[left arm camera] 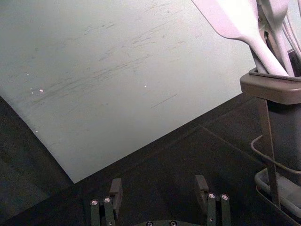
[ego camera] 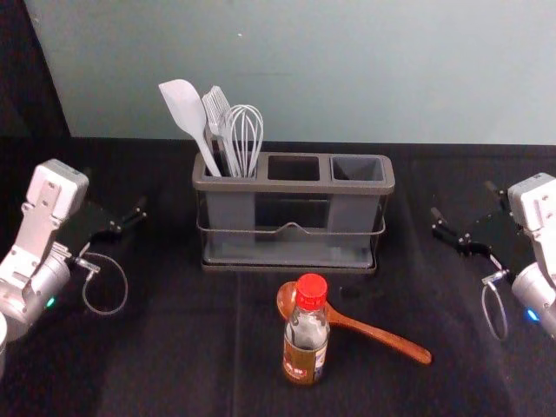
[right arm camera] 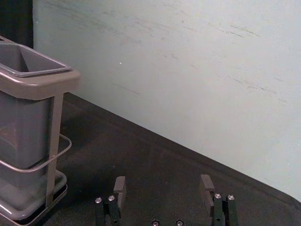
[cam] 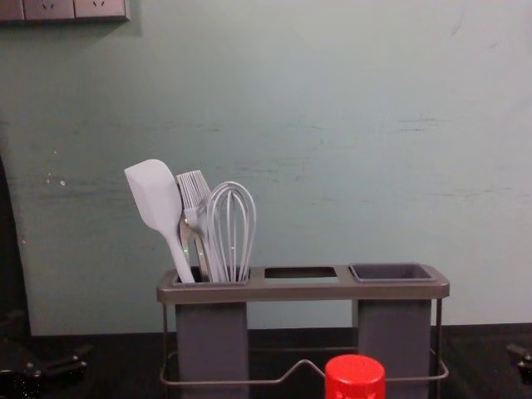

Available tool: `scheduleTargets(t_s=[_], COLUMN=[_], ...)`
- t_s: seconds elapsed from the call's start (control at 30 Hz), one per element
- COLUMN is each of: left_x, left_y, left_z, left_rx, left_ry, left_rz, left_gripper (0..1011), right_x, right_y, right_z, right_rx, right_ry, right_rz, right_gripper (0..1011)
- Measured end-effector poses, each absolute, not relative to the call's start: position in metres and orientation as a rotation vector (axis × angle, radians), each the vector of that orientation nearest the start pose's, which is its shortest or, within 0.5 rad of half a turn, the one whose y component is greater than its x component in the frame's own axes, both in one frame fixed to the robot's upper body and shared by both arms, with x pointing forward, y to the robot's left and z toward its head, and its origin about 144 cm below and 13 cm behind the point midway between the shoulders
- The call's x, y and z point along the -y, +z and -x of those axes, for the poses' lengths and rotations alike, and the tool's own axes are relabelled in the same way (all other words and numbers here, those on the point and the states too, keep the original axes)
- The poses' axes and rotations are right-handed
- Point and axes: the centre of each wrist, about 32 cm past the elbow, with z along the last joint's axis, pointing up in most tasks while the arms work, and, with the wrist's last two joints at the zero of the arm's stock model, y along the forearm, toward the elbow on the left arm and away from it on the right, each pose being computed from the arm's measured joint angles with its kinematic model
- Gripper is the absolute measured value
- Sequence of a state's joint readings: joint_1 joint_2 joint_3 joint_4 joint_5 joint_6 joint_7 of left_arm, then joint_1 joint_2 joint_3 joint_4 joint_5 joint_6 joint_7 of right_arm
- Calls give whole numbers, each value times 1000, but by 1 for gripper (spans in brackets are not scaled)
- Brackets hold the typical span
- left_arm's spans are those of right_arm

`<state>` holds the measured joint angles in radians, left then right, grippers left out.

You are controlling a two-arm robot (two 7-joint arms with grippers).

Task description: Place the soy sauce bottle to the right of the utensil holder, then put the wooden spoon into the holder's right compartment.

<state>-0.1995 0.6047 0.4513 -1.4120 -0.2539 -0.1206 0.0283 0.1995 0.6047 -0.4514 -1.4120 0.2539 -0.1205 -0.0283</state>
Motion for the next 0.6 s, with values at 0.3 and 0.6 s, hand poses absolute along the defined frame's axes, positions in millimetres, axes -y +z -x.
scheduleTargets(t_s=[0.3, 0.6], left_x=[-310, -310], left_y=[1140, 1140], left_z=[-489, -489], left_rx=[285, 285], left_ry=[1248, 1248], left_rz=[-304, -304], left_gripper=[1005, 1005], right_x=[311, 321], right_y=[1140, 1139], right_z=[-487, -461], right_rx=[287, 308], right_ry=[-1247, -1208], right_rz=[305, 297], right_gripper=[1002, 1002])
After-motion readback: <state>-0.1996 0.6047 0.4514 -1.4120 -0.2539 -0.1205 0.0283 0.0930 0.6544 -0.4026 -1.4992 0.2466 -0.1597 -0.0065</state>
